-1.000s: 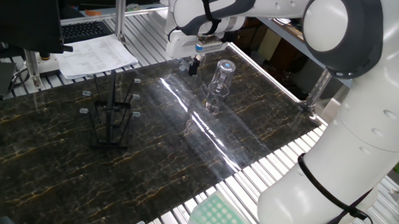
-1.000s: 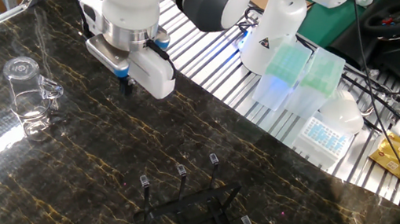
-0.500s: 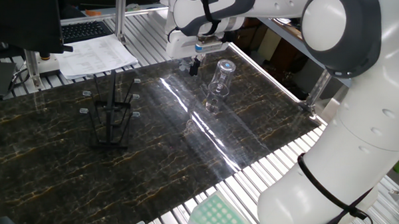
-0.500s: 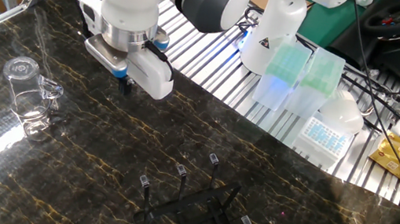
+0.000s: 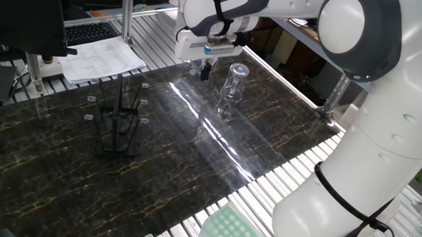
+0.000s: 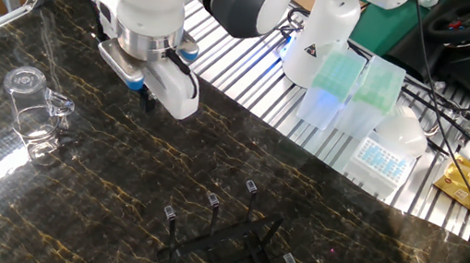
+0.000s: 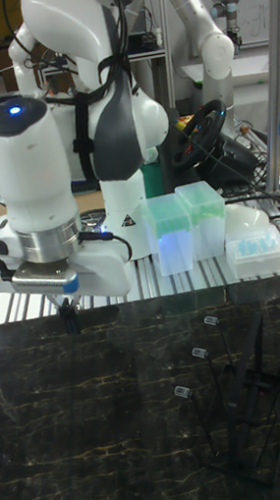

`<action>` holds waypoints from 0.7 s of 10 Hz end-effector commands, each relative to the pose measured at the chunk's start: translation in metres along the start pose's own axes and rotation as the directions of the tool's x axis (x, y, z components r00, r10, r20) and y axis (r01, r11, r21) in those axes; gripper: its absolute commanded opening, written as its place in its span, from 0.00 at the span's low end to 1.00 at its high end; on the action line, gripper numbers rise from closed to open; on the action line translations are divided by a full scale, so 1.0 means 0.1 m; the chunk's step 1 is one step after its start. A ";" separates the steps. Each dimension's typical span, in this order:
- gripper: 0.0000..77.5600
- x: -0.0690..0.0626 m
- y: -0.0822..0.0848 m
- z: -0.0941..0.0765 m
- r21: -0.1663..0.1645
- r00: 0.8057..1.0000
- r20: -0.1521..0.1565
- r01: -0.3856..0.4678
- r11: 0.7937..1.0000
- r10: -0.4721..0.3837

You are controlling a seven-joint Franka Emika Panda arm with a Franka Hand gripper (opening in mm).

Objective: Put the cup on the cup rack

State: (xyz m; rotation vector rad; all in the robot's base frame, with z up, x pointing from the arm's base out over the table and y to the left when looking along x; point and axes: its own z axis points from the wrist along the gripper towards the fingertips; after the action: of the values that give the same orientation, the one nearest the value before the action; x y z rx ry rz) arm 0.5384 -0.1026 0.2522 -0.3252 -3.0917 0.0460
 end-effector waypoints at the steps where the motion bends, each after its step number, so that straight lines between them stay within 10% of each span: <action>1: 0.00 -0.01 0.00 -0.02 -0.017 0.992 -0.006 -0.129 0.992 0.129; 7: 0.00 -0.13 -0.14 0.03 -0.012 0.984 0.002 -0.177 0.984 0.177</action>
State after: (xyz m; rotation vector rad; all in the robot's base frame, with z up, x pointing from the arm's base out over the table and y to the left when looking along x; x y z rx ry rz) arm 0.5441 -0.1128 0.2501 -0.6039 -3.0540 0.0306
